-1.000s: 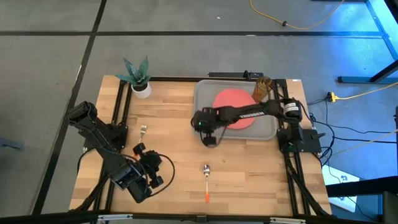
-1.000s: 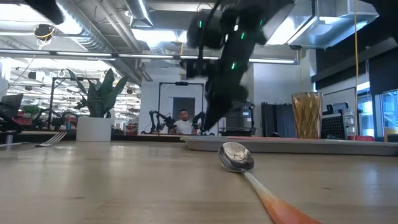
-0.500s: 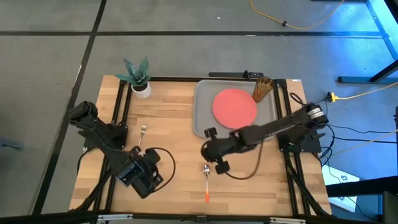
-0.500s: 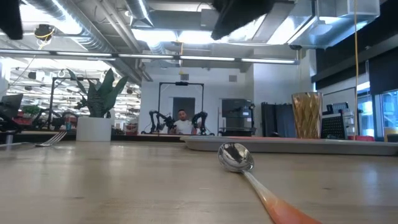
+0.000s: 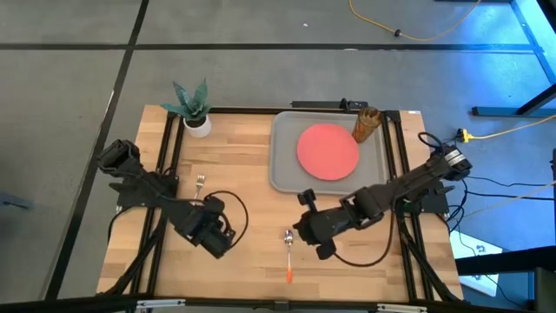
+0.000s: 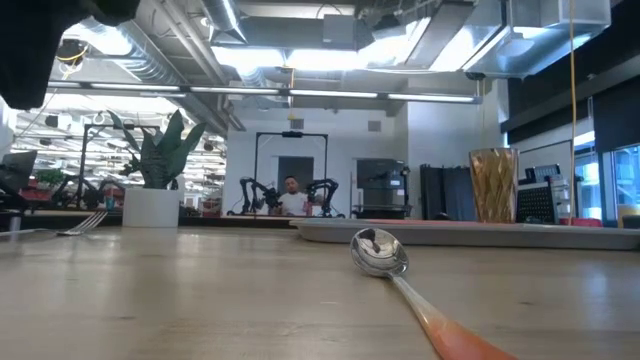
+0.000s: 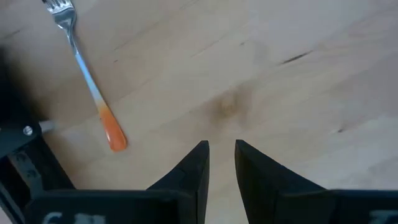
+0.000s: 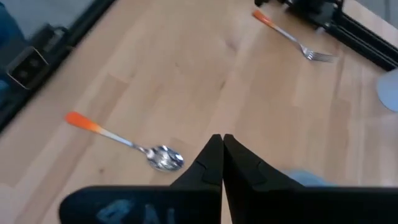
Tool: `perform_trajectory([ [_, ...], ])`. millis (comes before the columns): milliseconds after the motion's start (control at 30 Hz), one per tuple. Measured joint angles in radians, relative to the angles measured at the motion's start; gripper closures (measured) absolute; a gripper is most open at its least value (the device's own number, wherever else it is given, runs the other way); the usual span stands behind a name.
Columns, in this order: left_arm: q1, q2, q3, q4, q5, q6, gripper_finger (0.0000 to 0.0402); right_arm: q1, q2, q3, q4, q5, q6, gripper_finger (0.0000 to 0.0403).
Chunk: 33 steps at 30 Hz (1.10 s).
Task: Pick and place plate/cup/fork/spoon on tray
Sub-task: Put the orange fork on the gray serving tray to the left of the pink plate
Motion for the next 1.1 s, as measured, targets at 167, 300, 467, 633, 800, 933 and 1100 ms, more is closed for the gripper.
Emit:
perform_trajectory([
  [167,0.024,0.000,0.000,-0.115,0.005,-0.004,0.0332,0.040,-0.002,0.000,-0.009,0.015,0.002,0.0398],
  [300,0.048,0.000,-0.001,-0.213,0.002,0.003,0.0333,0.068,-0.002,0.000,-0.008,0.015,0.002,0.0398],
  [467,0.092,0.000,-0.034,-0.256,0.004,0.063,0.0333,0.091,-0.002,0.000,-0.007,0.015,0.006,0.0398],
  [633,0.158,0.000,-0.104,-0.256,0.060,0.153,0.0333,0.095,-0.002,0.000,-0.007,0.015,0.029,0.0398],
  [800,0.242,0.000,-0.159,-0.251,0.062,0.212,0.0333,0.095,-0.002,0.000,-0.007,0.015,0.040,0.0398],
  [933,0.311,0.000,-0.212,-0.158,0.065,0.310,0.0333,0.095,-0.002,0.000,-0.007,0.015,0.050,0.0398],
  [1100,0.389,0.000,-0.314,0.003,0.118,0.447,0.0333,0.095,-0.002,0.000,-0.006,0.015,0.050,0.0398],
])
